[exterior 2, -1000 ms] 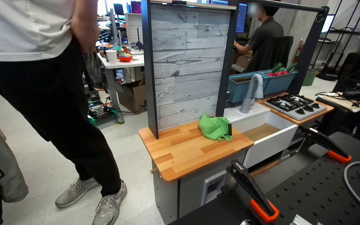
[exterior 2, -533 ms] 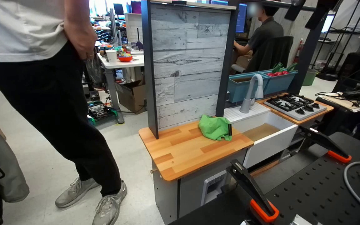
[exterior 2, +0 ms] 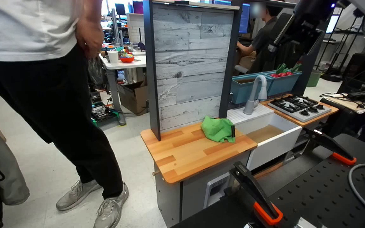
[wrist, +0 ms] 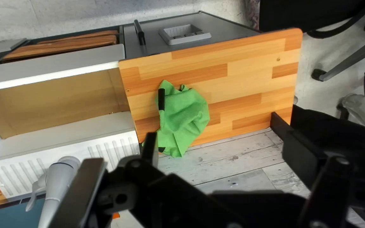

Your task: Unfold the green cloth

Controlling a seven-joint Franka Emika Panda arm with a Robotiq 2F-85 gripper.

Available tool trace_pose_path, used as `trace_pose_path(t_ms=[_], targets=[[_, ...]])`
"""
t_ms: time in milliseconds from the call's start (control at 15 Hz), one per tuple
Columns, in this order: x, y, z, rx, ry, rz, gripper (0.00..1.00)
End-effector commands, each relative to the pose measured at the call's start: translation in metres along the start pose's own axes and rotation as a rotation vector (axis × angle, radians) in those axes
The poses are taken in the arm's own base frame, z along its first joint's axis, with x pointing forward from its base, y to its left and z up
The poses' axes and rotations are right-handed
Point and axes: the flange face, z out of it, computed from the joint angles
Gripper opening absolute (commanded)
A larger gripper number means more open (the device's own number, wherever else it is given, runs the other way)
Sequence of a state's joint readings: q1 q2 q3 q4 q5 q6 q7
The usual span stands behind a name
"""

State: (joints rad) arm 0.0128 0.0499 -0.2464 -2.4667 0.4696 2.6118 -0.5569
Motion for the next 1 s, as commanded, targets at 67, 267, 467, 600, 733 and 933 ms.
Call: trace_pose_path(t_ms=[67, 267, 467, 600, 733, 933], targets=[[0.031, 0.017, 0.062, 0.007, 0.009, 0.04, 1.0], [0.046, 0.026, 0.108, 0.007, -0.009, 0.072, 1.0], [0.061, 0.031, 0.148, 0.001, -0.024, 0.099, 1.0], [0.07, 0.037, 0.176, -0.021, -0.024, 0.112, 1.0], [0.077, 0.043, 0.202, -0.055, -0.029, 0.12, 1.0], [0.084, 0.053, 0.236, -0.112, -0.054, 0.132, 1.0]])
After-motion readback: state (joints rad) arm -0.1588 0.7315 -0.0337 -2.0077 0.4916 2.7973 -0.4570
